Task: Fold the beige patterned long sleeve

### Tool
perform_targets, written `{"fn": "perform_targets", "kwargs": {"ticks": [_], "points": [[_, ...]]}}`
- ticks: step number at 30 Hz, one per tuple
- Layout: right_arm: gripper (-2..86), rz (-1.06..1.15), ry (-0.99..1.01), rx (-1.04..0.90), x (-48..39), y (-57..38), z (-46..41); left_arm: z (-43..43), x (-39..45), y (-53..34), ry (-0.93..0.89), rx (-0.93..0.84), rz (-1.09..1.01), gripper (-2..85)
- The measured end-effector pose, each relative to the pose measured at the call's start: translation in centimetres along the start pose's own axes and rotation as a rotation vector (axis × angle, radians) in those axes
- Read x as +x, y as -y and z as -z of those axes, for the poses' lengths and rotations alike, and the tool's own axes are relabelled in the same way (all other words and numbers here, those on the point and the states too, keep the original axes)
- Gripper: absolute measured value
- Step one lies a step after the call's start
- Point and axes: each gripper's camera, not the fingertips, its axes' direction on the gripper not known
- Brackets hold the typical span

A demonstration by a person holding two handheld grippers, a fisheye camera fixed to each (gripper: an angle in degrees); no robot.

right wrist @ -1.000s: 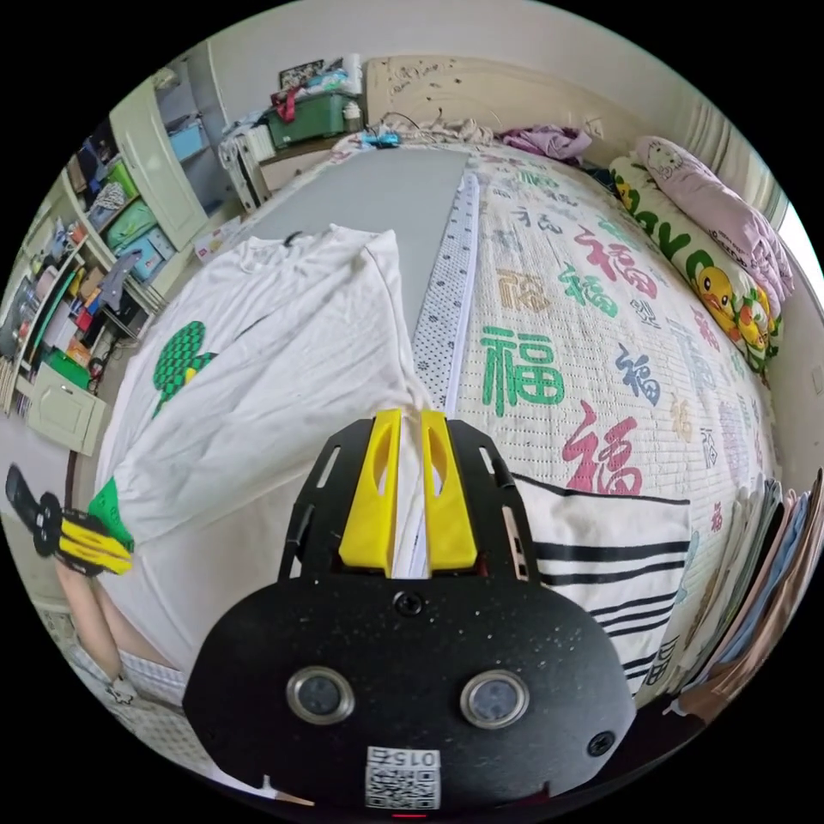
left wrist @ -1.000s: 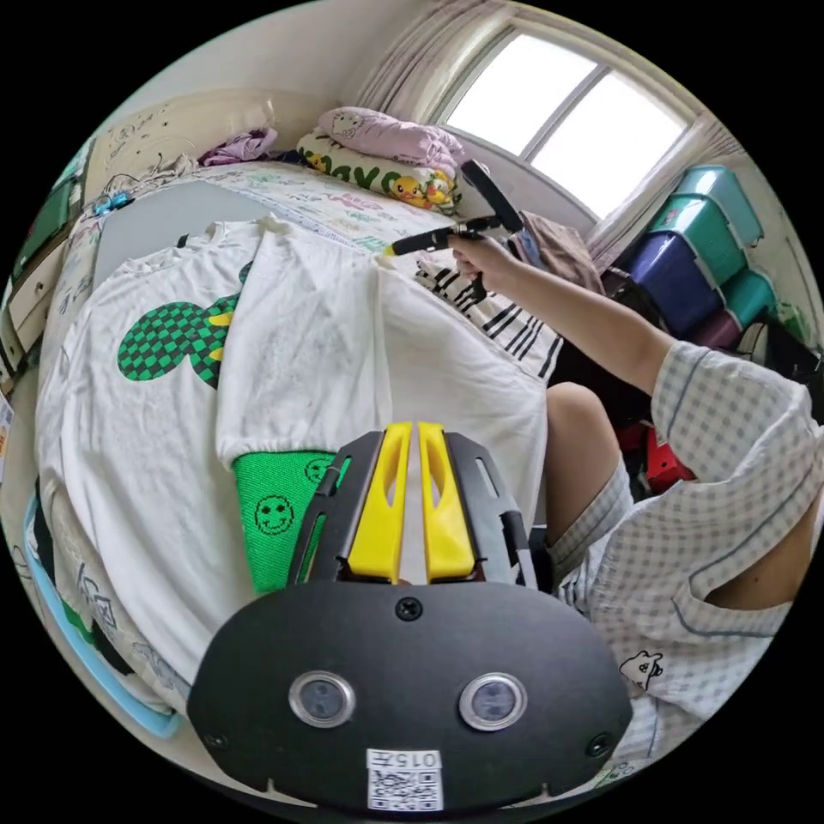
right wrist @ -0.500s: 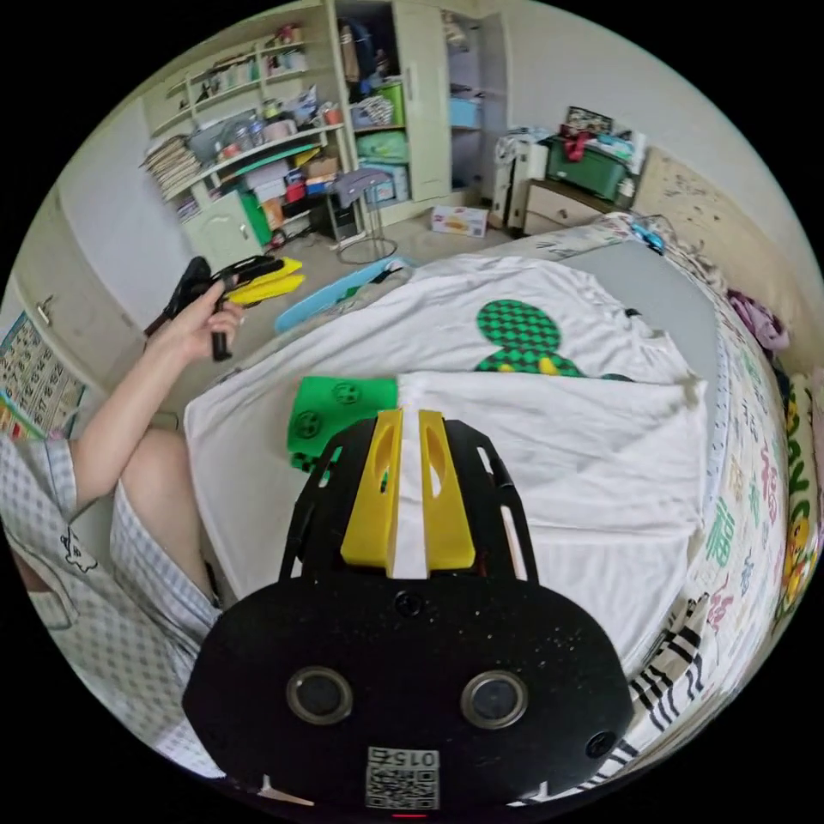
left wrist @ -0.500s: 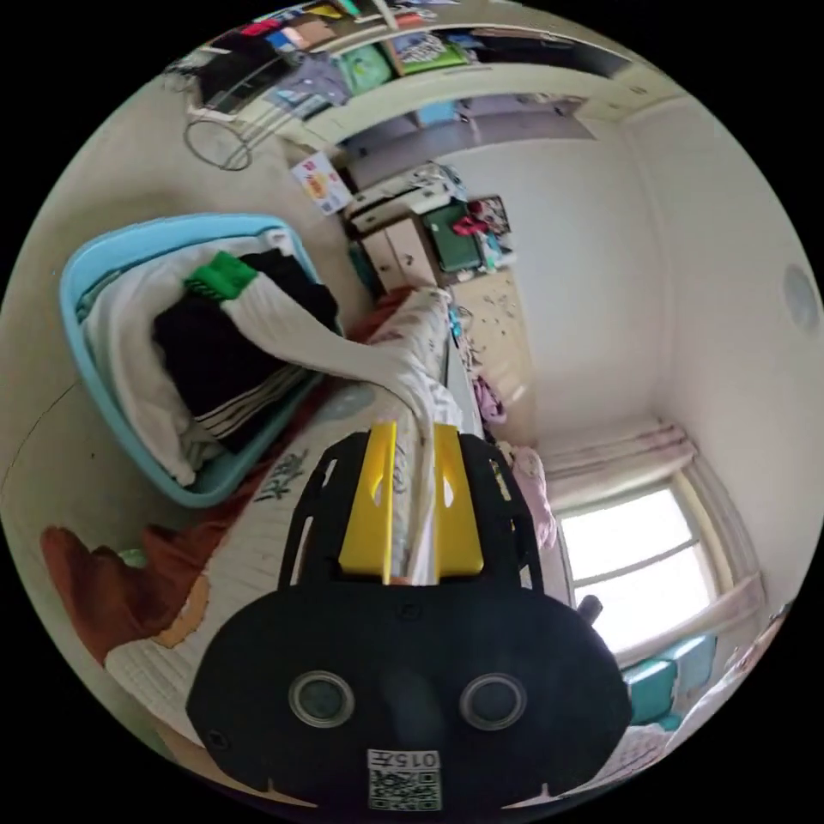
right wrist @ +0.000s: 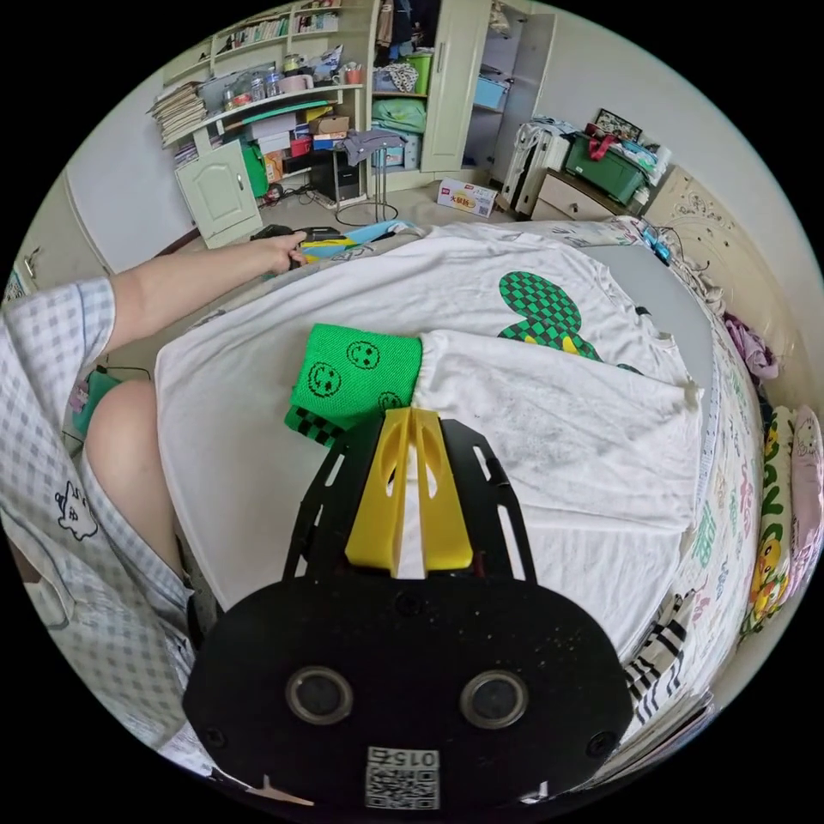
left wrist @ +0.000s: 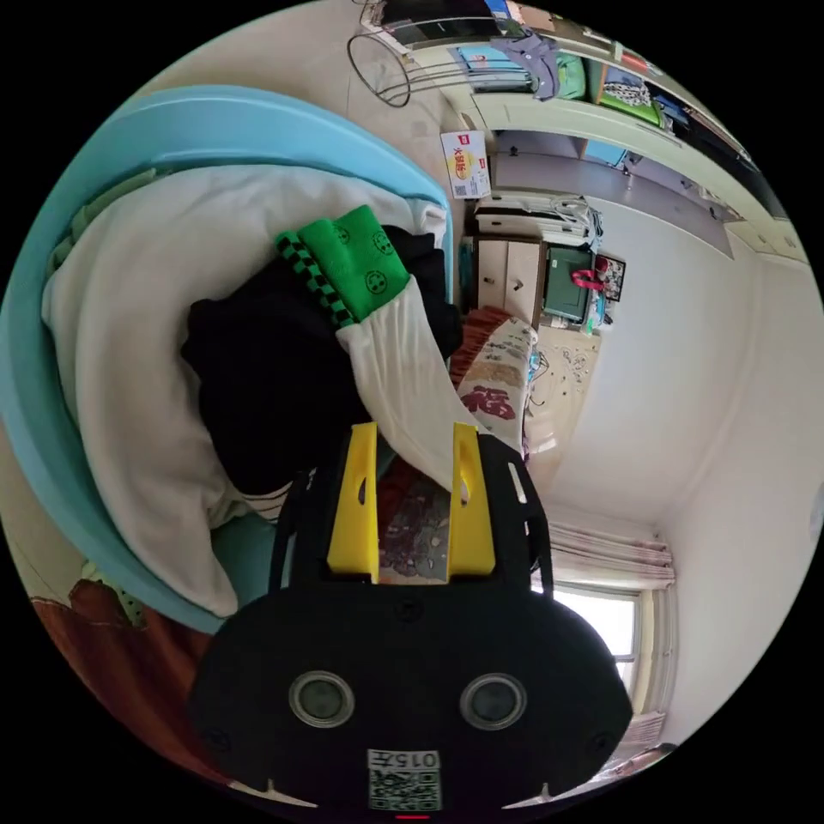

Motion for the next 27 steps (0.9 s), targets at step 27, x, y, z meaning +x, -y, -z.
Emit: {"fn": "perform_targets", "kwargs": {"ticks": [27], "points": [[-0.4, 0.078, 0.014, 0.079, -1.3, -3.4, -0.2, -3.9, -2.5, -10.4, 0.165, 0.264, -0.149, 1.4]]}}
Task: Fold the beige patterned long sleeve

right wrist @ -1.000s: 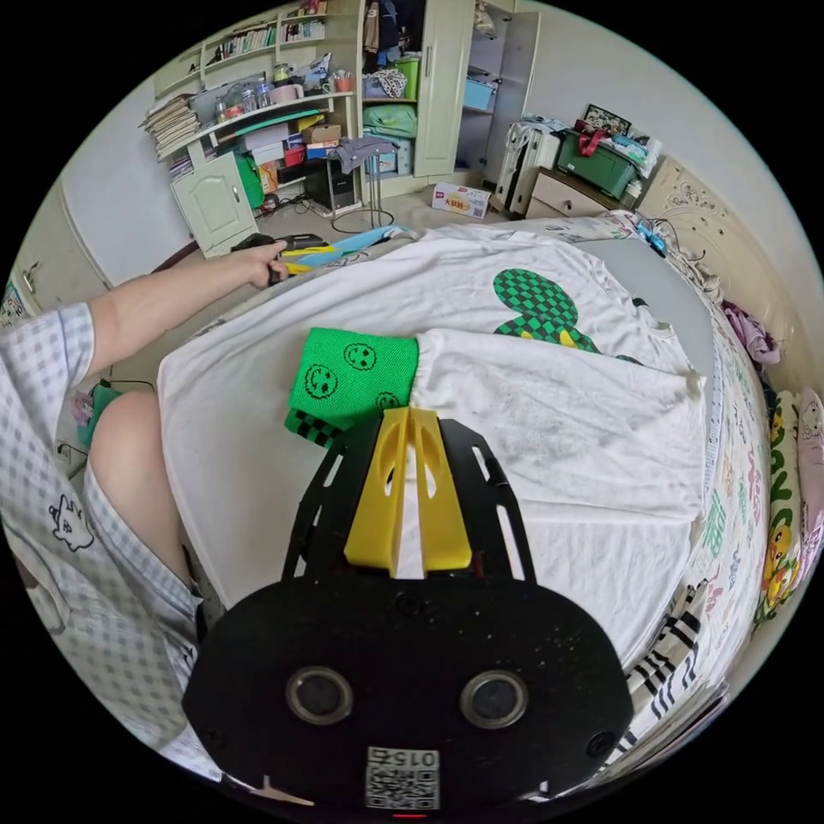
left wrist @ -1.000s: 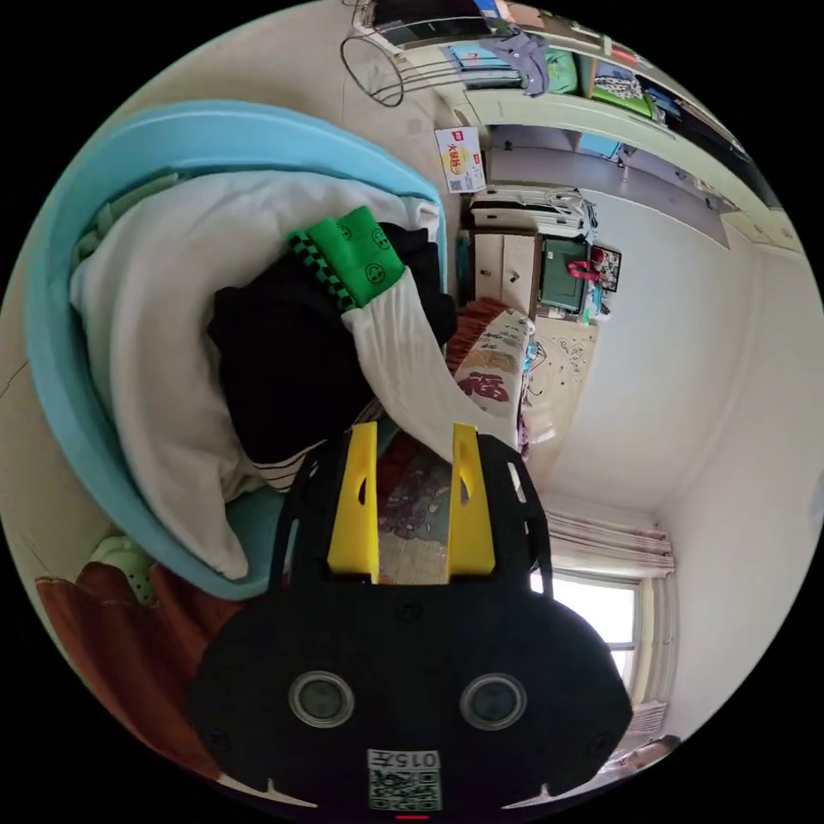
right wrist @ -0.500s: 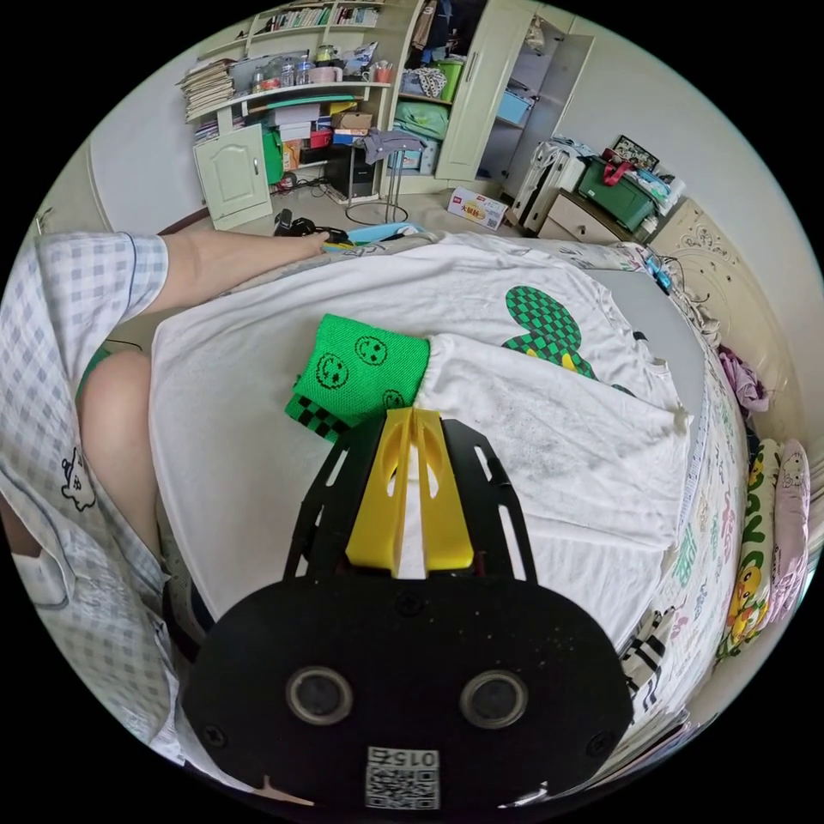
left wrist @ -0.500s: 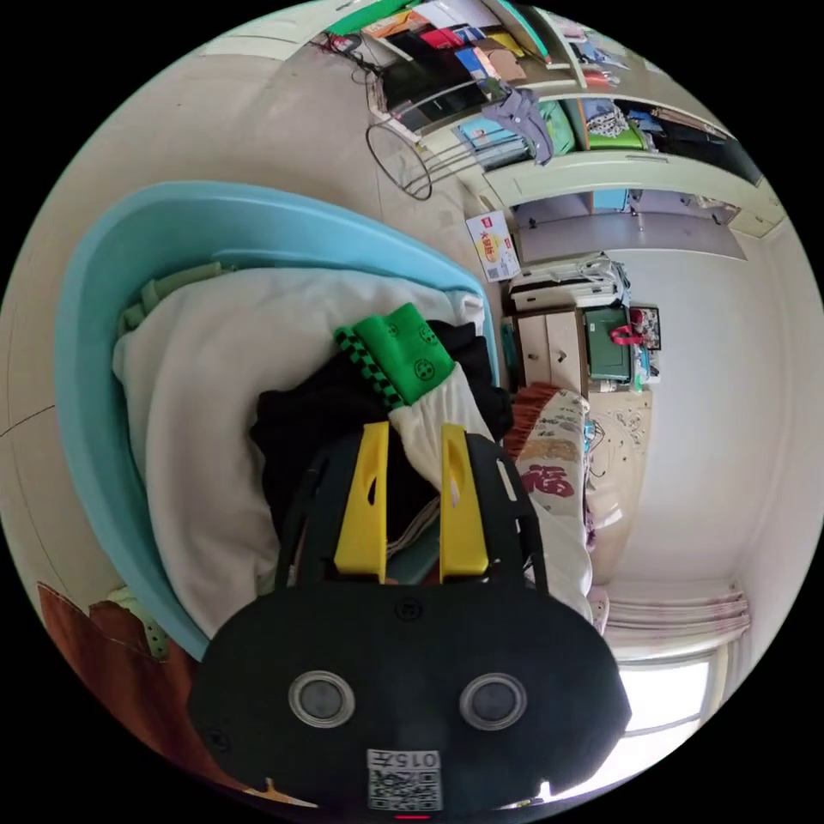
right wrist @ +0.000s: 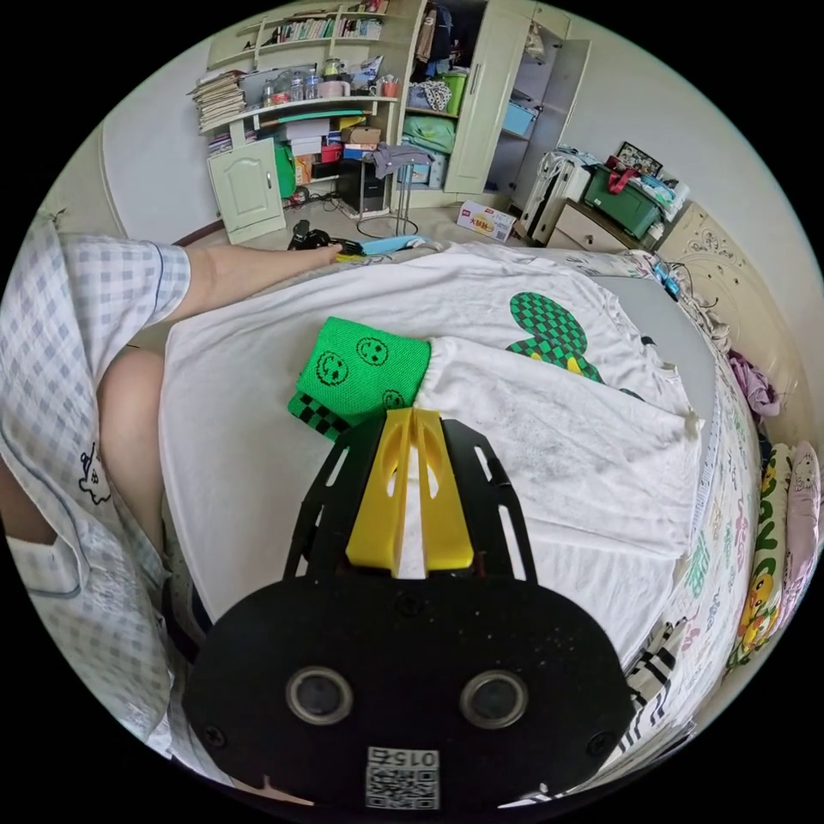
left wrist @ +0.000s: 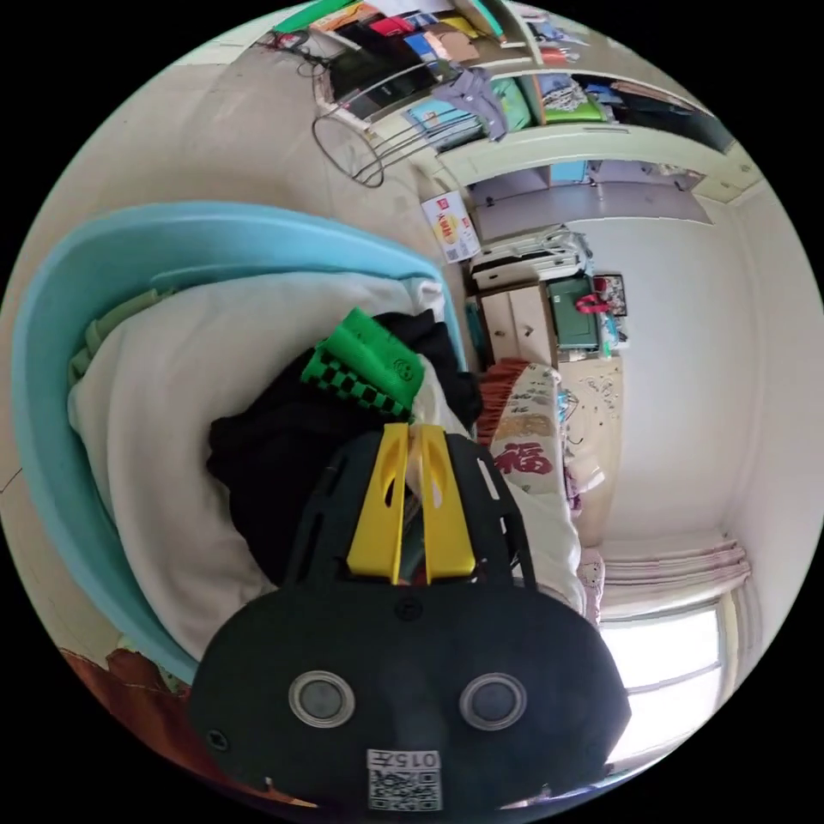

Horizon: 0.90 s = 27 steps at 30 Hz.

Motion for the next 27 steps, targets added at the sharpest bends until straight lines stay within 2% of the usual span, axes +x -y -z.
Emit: {"fn": "perform_targets", "kwargs": {"ticks": [3, 6, 8, 9, 10, 11, 12, 14, 15, 17, 18, 20, 23, 27], "points": [[-0.7, -0.003, -0.029, 0.019, -0.1, -0.7, 0.5, 3.5, 4.8, -5.5, -0.093, 0.108, -0.118, 0.8], [-0.9, -0.033, -0.057, 0.14, 0.3, -2.0, 3.5, 7.6, 14.2, -13.3, -0.156, 0.142, -0.371, 0.5], [-1.0, -0.064, -0.048, 0.192, 1.3, -2.9, 5.5, 11.4, 23.6, -22.9, -0.23, 0.139, -0.654, 0.4], [-1.0, -0.106, -0.032, 0.225, 2.2, -3.7, 6.6, 12.4, 25.9, -25.9, -0.255, 0.134, -0.73, 0.4], [-1.0, -0.155, -0.001, 0.261, 3.4, -4.7, 7.7, 14.1, 30.3, -32.4, -0.305, 0.101, -0.888, 0.4], [-0.9, -0.182, 0.017, 0.278, 4.1, -5.2, 8.2, 15.5, 33.9, -39.6, -0.347, 0.055, -1.043, 0.5], [-0.9, -0.231, 0.055, 0.313, 5.5, -6.4, 9.2, 15.9, 35.4, -43.3, -0.365, 0.023, -1.114, 0.5], [-0.7, -0.288, 0.105, 0.352, 7.6, -8.1, 10.4, 15.8, 38.8, -58.2, -0.399, -0.154, -1.35, 0.6], [-0.5, -0.315, 0.118, 0.366, 9.0, -9.1, 11.0, 15.2, 39.0, -61.7, -0.389, -0.204, -1.392, 0.6], [0.3, -0.375, 0.095, 0.381, 11.0, -10.5, 11.8, 11.1, 37.8, -74.2, -0.304, -0.383, -1.508, 0.7], [2.2, -0.425, 0.06, 0.388, 12.3, -11.5, 12.1, 9.7, 37.2, -76.9, -0.272, -0.44, -1.534, 0.7], [5.6, -0.487, 0.041, 0.383, 14.0, -12.8, 12.3, 4.2, 33.9, -86.3, -0.105, -0.619, -1.615, 0.7], [8.6, -0.524, 0.141, 0.383, 16.2, -14.2, 12.1, 2.4, 31.0, -93.8, -0.022, -0.651, -1.699, 0.8], [9.9, -0.47, 0.277, 0.356, 17.3, -13.6, 10.4, 2.6, 29.1, -100.3, 0.029, -0.569, -1.851, 1.0]]}}
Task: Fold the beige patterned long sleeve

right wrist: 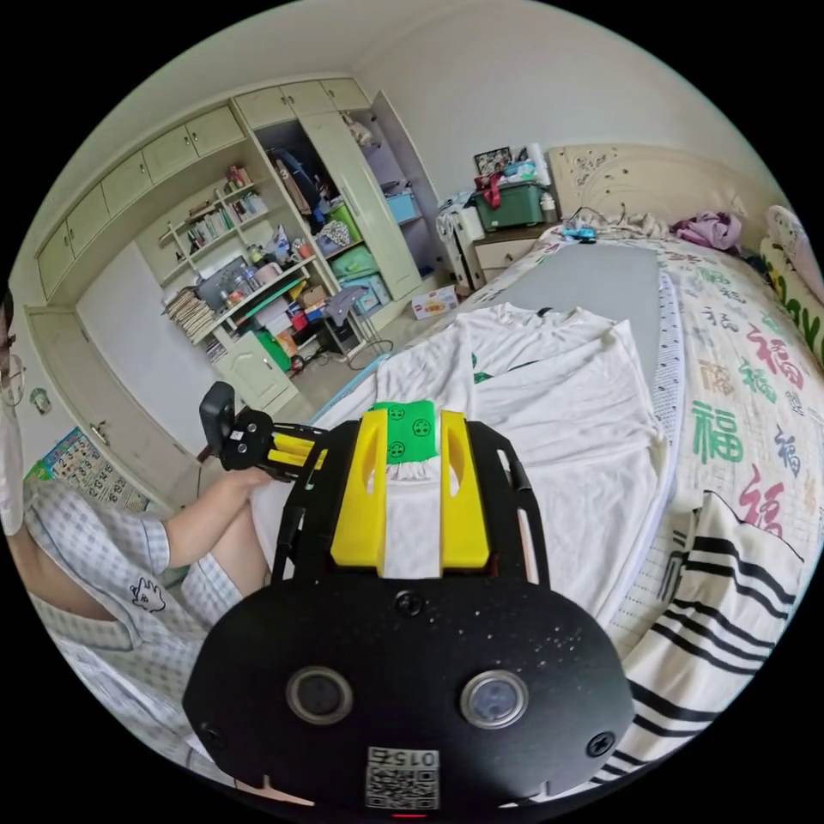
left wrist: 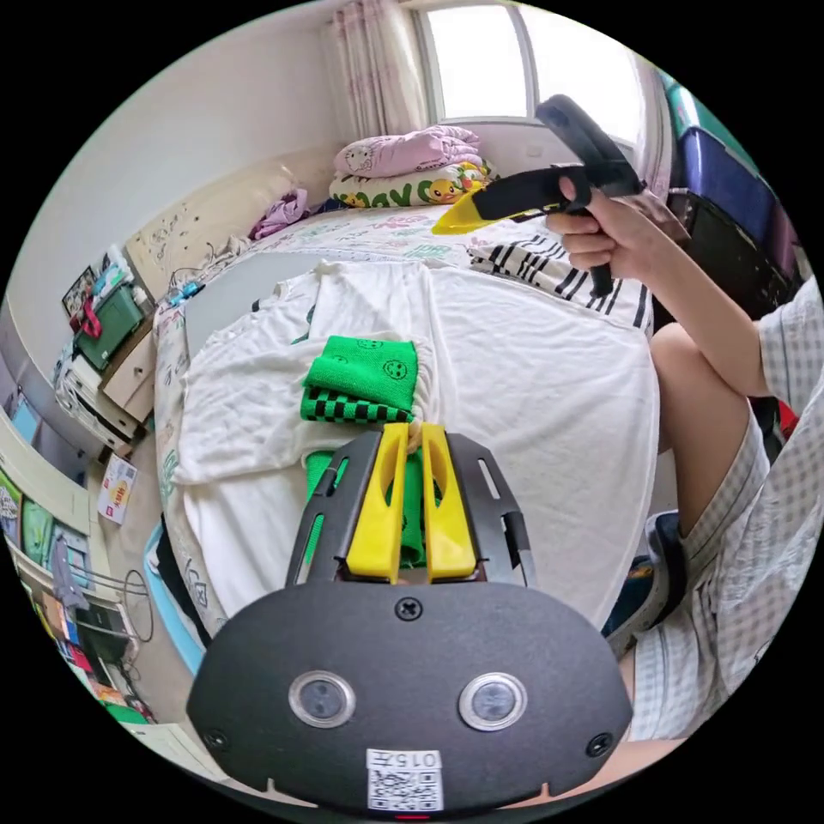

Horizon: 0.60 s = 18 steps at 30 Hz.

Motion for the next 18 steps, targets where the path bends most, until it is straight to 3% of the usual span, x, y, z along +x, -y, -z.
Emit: {"fn": "perform_targets", "kwargs": {"ticks": [5, 8, 11, 16, 18], "points": [[10.2, 0.016, 0.04, -0.083, 0.4, 0.6, -2.6, -2.6, 8.0, 0.6, 0.087, -0.006, -0.177, 1.8], [10.2, 0.023, 0.035, -0.109, 0.9, 0.8, -3.1, -2.4, 9.5, 0.3, -0.004, 0.045, -0.207, 2.9], [10.1, 0.032, 0.012, -0.114, 1.2, 1.1, -2.9, -1.6, 8.0, -0.4, -0.18, 0.125, -0.146, 4.2], [10.1, 0.023, 0.007, -0.099, 2.1, 1.7, -2.3, -2.3, 3.1, -1.6, -0.185, 0.233, 0.17, 7.6], [10.5, 0.005, 0.011, -0.097, 2.8, 2.1, -2.0, -4.4, 2.6, -1.1, -0.232, 0.21, 0.205, 8.3]]}}
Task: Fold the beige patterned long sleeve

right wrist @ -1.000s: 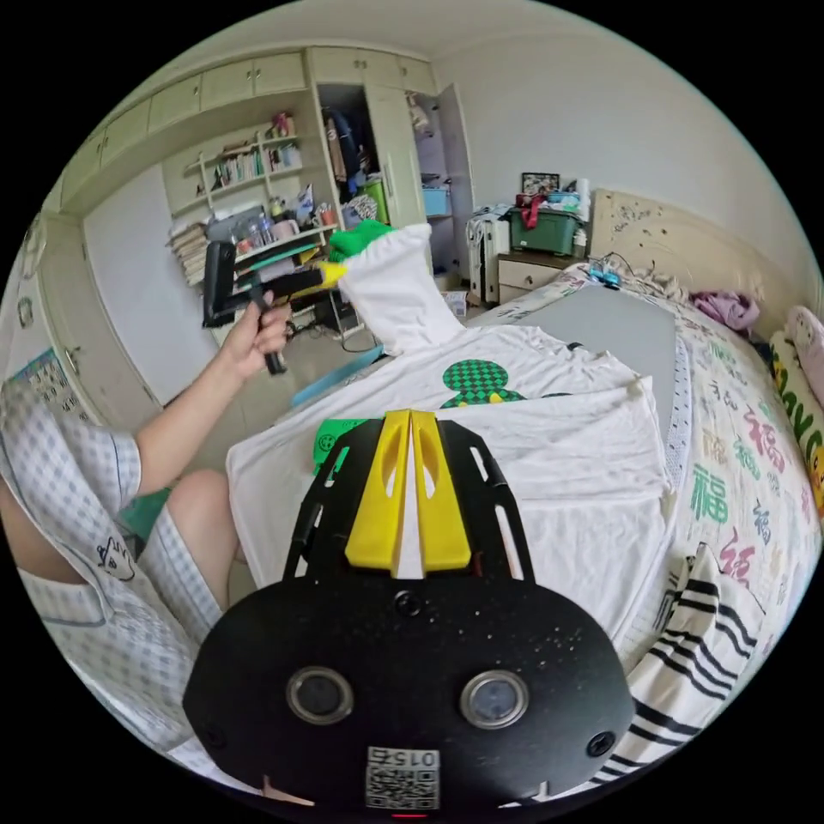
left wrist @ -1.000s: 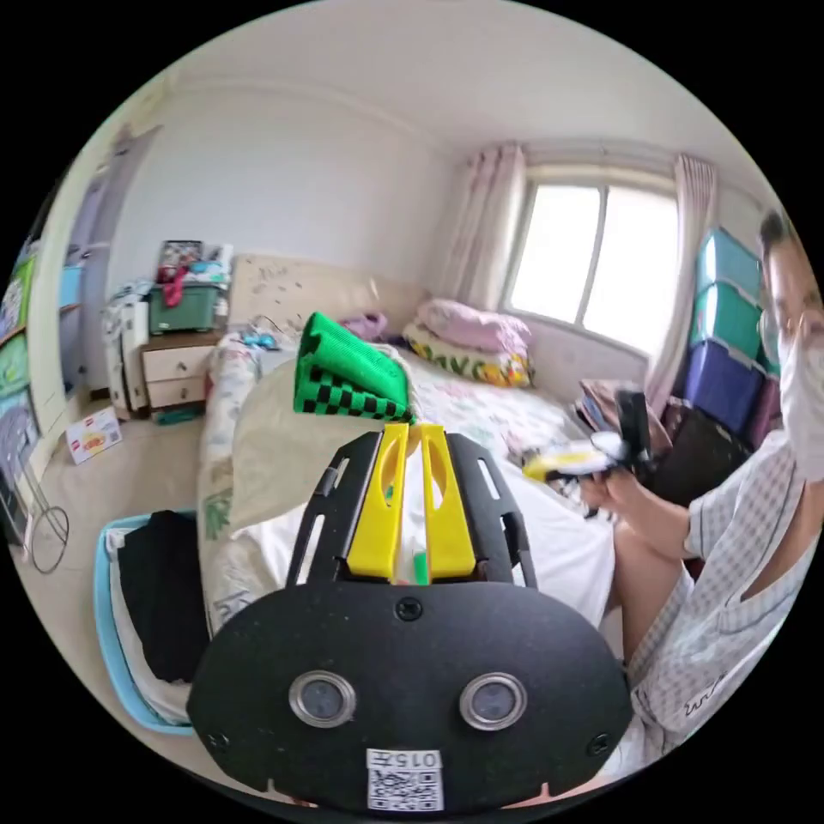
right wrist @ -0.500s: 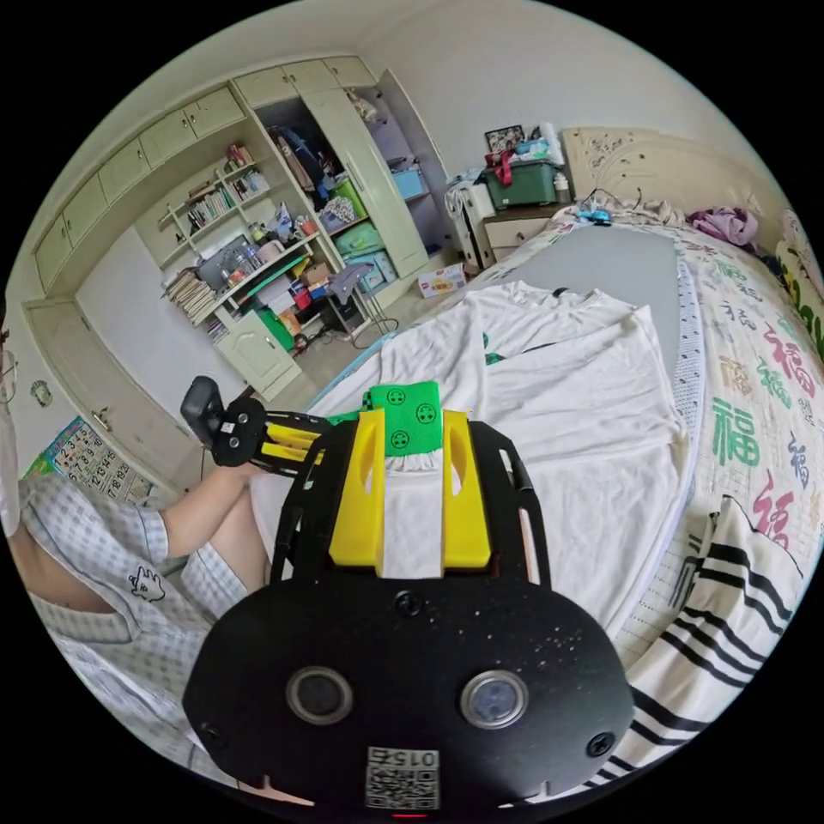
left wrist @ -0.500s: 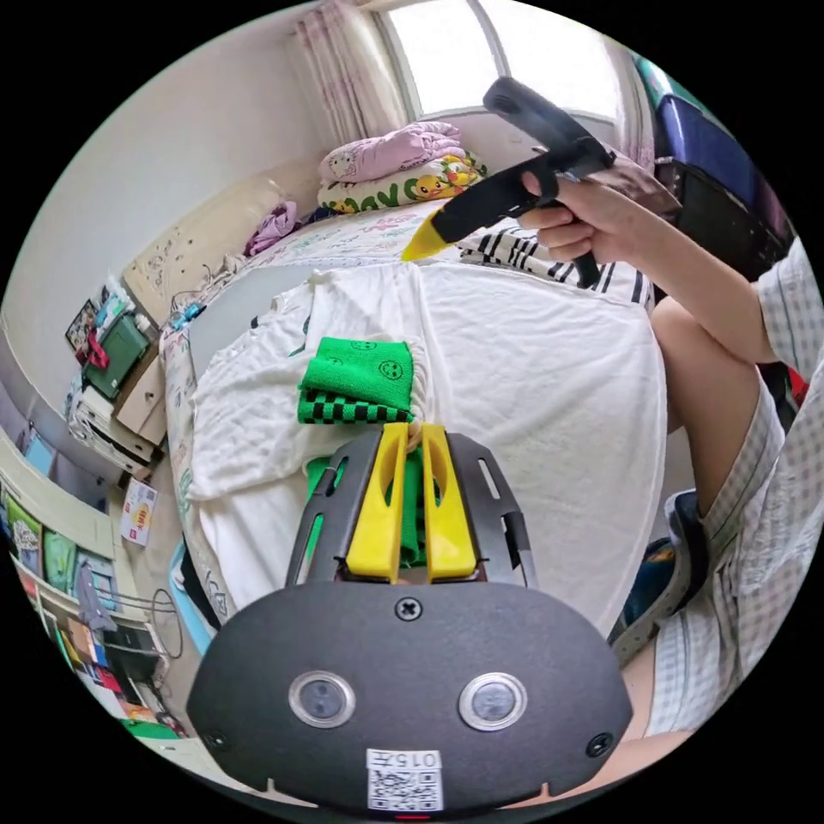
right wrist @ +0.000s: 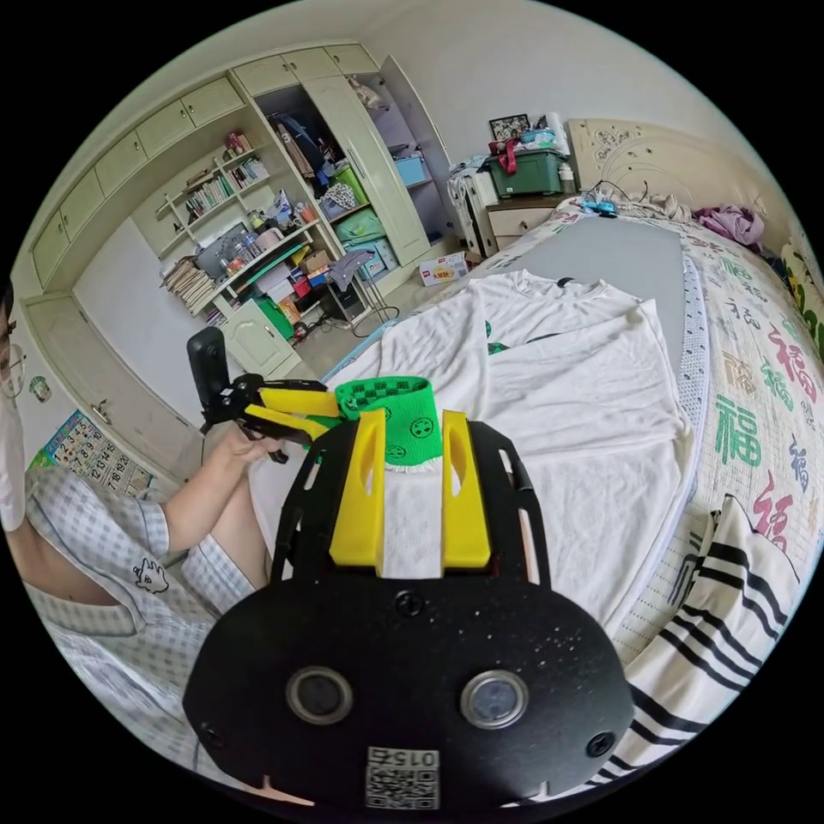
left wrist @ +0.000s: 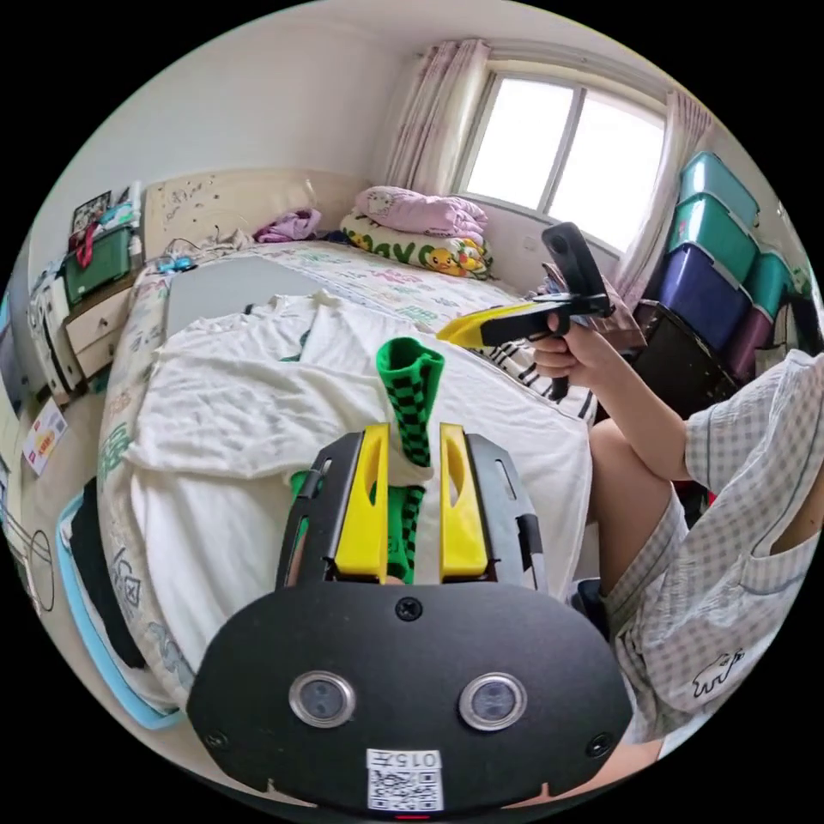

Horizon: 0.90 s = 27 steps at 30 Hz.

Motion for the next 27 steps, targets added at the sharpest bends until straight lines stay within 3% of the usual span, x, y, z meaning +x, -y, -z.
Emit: {"fn": "perform_targets", "kwargs": {"ticks": [5, 13, 18, 22, 24, 27], "points": [[12.7, -0.043, 0.024, -0.035, 1.9, 0.6, 0.1, -5.0, 2.8, 1.2, -0.057, -0.084, -0.141, 6.0], [14.0, -0.053, 0.04, -0.17, 3.9, 2.3, -0.7, -6.0, 1.2, 0.7, -0.092, -0.22, -0.22, 5.8], [16.0, -0.08, 0.122, -0.416, 5.9, 2.5, -4.8, -4.1, -2.3, 0.6, -0.125, -0.212, -0.22, 6.7], [8.8, -0.06, 0.233, -0.419, 6.4, 2.8, -5.0, 3.2, -7.8, 0.7, -0.285, -0.051, -0.268, 8.3], [5.4, -0.044, 0.243, -0.455, 6.4, 2.8, -5.8, 7.7, -12.4, 0.1, -0.251, 0.067, -0.203, 8.3], [2.6, -0.043, 0.23, -0.435, 6.6, 2.9, -5.7, 13.9, -24.6, -2.9, -0.142, 0.262, 0.163, 8.1]]}}
